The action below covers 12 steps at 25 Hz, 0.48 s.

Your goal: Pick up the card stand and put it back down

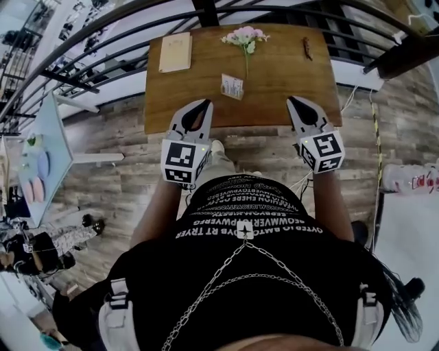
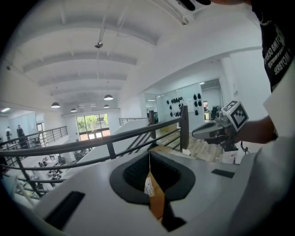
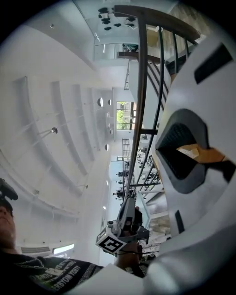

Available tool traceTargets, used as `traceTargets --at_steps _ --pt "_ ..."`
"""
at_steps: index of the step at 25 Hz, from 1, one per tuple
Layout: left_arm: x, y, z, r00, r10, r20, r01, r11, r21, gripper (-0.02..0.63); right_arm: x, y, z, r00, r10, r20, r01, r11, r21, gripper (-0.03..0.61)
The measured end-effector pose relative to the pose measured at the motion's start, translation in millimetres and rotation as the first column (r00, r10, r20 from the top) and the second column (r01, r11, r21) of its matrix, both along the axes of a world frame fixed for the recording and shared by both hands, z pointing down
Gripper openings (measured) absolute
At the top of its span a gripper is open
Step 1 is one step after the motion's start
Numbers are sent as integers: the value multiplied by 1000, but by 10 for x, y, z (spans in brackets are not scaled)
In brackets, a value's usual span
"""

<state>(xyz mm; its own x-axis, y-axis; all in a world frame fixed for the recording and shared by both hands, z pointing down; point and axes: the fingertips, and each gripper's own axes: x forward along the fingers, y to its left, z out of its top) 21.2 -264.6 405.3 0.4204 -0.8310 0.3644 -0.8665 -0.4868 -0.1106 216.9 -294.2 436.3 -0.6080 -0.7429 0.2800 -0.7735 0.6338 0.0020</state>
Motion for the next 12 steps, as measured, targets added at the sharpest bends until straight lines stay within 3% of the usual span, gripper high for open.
traceTargets --at_steps 5,12 --pt "-120 121 -64 999 -27 21 27 1000 5 29 -144 31 -61 999 -32 22 32 999 10 15" --pt "-154 120 -70 1000 5 20 -5 1000 8 29 -364 97 -104 999 -42 34 41 999 11 15"
